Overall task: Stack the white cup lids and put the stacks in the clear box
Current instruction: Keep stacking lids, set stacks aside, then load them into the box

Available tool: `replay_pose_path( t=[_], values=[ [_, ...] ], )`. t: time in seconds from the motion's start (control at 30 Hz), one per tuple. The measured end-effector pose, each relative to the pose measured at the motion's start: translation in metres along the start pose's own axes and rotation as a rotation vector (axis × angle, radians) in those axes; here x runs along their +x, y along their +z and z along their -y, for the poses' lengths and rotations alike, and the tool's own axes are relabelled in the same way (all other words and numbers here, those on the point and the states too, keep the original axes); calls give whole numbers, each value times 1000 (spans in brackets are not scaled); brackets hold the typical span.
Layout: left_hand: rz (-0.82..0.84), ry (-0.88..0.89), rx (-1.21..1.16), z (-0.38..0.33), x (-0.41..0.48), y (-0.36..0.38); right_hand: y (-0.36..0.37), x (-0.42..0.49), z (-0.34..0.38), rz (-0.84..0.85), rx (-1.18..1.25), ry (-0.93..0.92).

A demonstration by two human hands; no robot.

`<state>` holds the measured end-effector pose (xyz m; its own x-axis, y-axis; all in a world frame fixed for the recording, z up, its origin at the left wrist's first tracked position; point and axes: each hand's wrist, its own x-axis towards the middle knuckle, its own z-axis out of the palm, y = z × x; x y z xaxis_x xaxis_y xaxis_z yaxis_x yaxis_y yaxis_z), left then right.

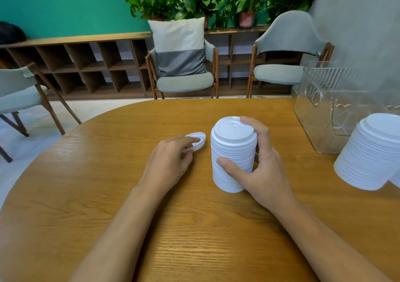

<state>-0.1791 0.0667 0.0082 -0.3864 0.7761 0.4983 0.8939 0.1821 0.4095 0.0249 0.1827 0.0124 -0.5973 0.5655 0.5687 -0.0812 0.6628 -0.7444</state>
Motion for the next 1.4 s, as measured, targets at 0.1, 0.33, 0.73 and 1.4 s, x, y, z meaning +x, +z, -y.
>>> replay_pose_path(
  t=[0.1, 0.33, 0.73, 1.4],
  values=[
    [-18, -18, -120, -6, 1, 1, 0, 0, -1, 3, -4, -1],
    [-187, -127, -287, -23, 4, -10, -1, 0, -1, 11, 12, 6],
    [-182, -414, -1443, -55, 10, -34, 2, 0, -1, -23, 32, 9],
    [-11, -148, -812, -67, 0, -20, 4, 0, 1, -18, 94, -15]
  ],
)
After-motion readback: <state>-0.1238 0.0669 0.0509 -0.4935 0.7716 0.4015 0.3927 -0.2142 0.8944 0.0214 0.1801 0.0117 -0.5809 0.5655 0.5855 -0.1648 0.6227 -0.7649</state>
